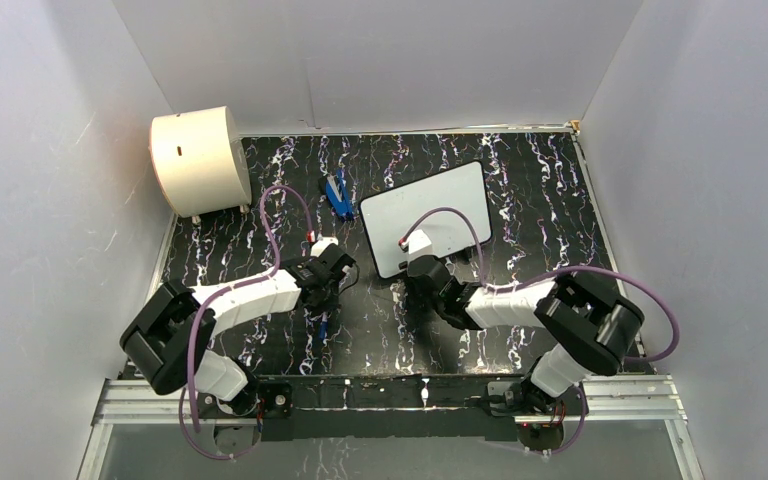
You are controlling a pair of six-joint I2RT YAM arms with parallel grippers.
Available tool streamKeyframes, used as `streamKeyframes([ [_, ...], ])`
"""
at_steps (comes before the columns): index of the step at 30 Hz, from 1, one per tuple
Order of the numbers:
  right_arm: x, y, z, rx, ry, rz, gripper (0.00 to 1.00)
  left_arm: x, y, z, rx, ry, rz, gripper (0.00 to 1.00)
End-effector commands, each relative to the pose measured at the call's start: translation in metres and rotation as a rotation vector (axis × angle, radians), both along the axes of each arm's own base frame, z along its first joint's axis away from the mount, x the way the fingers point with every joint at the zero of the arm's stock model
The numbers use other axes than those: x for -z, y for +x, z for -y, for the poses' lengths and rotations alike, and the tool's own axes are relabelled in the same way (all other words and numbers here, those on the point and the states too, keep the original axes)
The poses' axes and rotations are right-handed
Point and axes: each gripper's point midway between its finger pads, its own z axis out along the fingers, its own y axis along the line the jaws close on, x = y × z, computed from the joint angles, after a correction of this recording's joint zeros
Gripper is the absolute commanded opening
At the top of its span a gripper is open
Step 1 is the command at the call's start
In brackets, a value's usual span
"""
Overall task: Write a sentence on the whiteboard
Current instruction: Pick up the whiteboard marker at the center of the board.
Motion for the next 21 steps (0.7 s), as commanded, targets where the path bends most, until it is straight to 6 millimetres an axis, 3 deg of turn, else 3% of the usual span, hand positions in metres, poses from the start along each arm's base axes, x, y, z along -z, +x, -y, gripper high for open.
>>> streamKeyframes([
  [1, -0.025, 0.013, -0.032, -0.061, 0.082, 0.069, 0.28, -0.003, -0.011, -0.018, -0.012, 0.059, -0.017, 0.02],
  [5, -0.025, 0.012, -0.041, -0.102, 0.097, 0.074, 0.08, -0.021, -0.007, -0.02, -0.028, 0.04, 0.039, 0.0],
  [8, -0.023, 0.012, -0.044, -0.12, 0.09, 0.074, 0.0, -0.032, -0.004, -0.02, -0.032, 0.016, 0.072, 0.0],
  [18, -0.017, -0.004, -0.072, -0.253, 0.079, 0.065, 0.0, -0.073, 0.001, -0.014, 0.02, -0.058, 0.16, 0.0],
  [21, -0.02, -0.005, -0.079, -0.258, 0.087, 0.066, 0.11, -0.087, 0.001, -0.005, 0.071, -0.104, 0.18, 0.0],
])
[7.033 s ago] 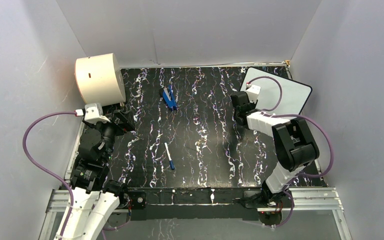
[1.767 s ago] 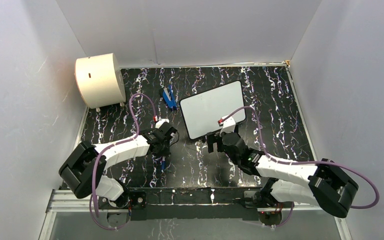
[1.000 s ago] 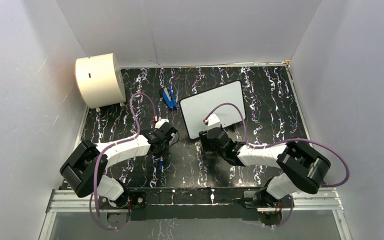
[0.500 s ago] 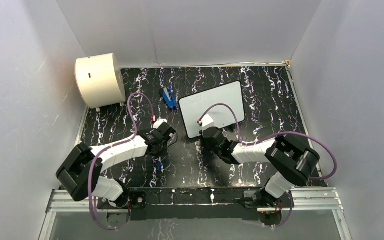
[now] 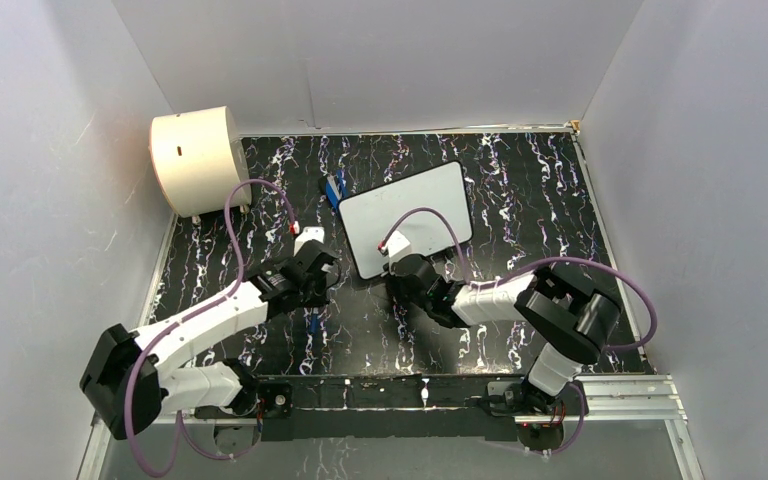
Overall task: Write a sentence on the whiteboard
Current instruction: Pick up the whiteboard marker at the center of the board, then open the pen cap.
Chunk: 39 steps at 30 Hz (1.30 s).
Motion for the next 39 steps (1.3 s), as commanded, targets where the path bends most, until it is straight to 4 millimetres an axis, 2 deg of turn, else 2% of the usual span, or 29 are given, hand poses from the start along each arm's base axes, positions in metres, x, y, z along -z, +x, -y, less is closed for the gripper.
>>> streamKeyframes([
  [1, -0.023, -0.003, -0.034, -0.081, 0.085, 0.026, 0.15, -0.034, 0.007, 0.011, 0.073, -0.056, 0.075, 0.0],
  [6, -0.045, -0.009, -0.032, -0.067, 0.134, 0.014, 0.39, -0.055, 0.008, 0.022, 0.179, -0.104, 0.127, 0.0],
  [11, -0.078, -0.022, -0.024, -0.063, 0.209, -0.013, 0.5, -0.068, 0.005, 0.037, 0.329, -0.134, 0.157, 0.0],
  [15, -0.112, -0.033, -0.019, -0.087, 0.285, -0.011, 0.57, -0.08, 0.003, 0.05, 0.467, -0.155, 0.181, 0.0],
  [20, -0.142, -0.042, -0.009, -0.11, 0.366, -0.04, 0.63, -0.092, 0.003, 0.061, 0.589, -0.155, 0.216, 0.0],
  [28, -0.19, -0.061, 0.002, -0.211, 0.546, -0.111, 0.73, -0.1, 0.003, 0.079, 0.779, -0.141, 0.253, 0.0],
  [32, -0.208, -0.063, 0.005, -0.243, 0.615, -0.154, 0.75, -0.115, 0.003, 0.087, 0.881, -0.143, 0.326, 0.0],
  [39, -0.231, -0.067, 0.0, -0.329, 0.706, -0.269, 0.75, -0.127, 0.0, 0.101, 1.034, -0.141, 0.389, 0.0],
])
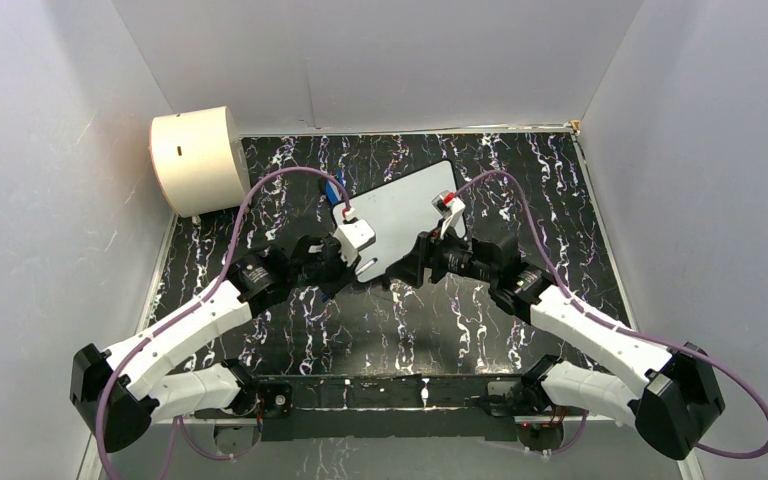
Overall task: Write a sentence on the whiteboard
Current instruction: Open the pen cap.
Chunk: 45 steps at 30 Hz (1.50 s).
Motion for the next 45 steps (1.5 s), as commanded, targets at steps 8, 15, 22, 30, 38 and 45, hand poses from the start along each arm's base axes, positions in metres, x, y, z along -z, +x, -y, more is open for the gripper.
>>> streamKeyframes([
  [8, -0.039, -0.013, -0.023, -0.172, 0.116, -0.1, 0.7, -0.044, -0.008, 0.037, 0.291, -0.111, 0.15, 0.0],
  [15, -0.034, -0.016, -0.026, -0.202, 0.115, -0.121, 0.63, -0.051, -0.016, 0.044, 0.382, -0.134, 0.171, 0.0],
  [22, -0.034, -0.018, -0.029, -0.229, 0.114, -0.139, 0.6, -0.056, -0.028, 0.051, 0.471, -0.167, 0.167, 0.0],
  [30, -0.029, -0.021, -0.03, -0.252, 0.098, -0.158, 0.51, -0.057, -0.03, 0.054, 0.522, -0.147, 0.186, 0.0],
  [38, -0.027, -0.022, -0.032, -0.276, 0.087, -0.163, 0.44, -0.054, -0.031, 0.056, 0.543, -0.105, 0.201, 0.0],
  [45, -0.018, -0.026, -0.031, -0.301, 0.057, -0.178, 0.37, -0.051, -0.03, 0.057, 0.547, -0.077, 0.212, 0.0],
])
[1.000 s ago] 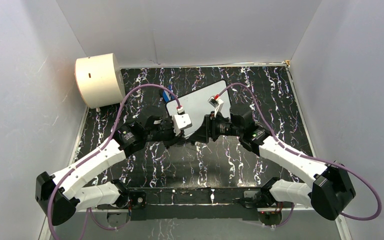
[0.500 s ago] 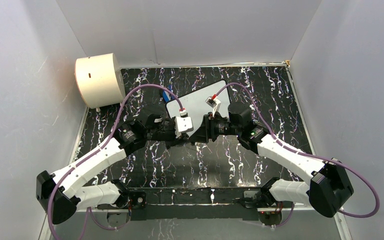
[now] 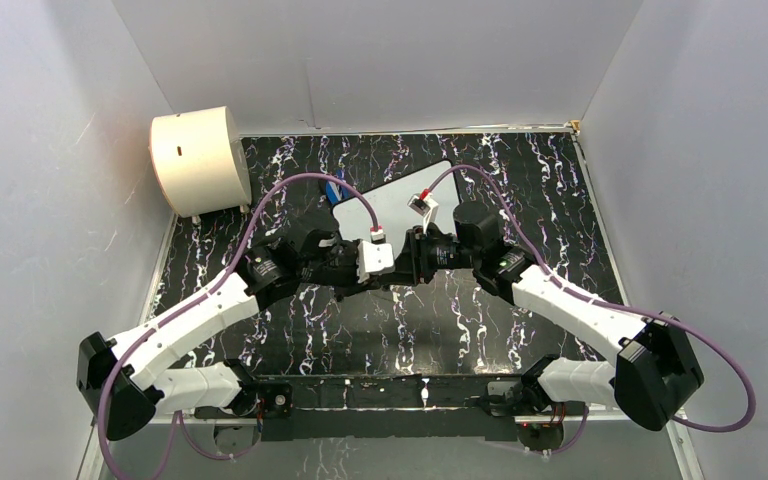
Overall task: Write a sentence on the whiteboard
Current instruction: Open the pen cap.
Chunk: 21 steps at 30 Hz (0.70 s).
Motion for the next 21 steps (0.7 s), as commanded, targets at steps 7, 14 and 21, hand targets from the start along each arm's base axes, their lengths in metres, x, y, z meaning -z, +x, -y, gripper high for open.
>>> streamKeyframes([
  [7, -0.02, -0.002, -0.004, -0.057, 0.021, 0.046, 0.36, -0.018, 0.01, 0.004, 0.001, -0.008, 0.084, 0.0],
  [14, -0.017, -0.007, 0.0, -0.068, 0.003, 0.033, 0.36, -0.016, 0.013, 0.003, -0.01, 0.006, 0.098, 0.0],
  [21, -0.017, -0.005, -0.002, -0.059, 0.005, 0.029, 0.34, -0.014, 0.007, 0.007, 0.021, -0.002, 0.077, 0.0],
])
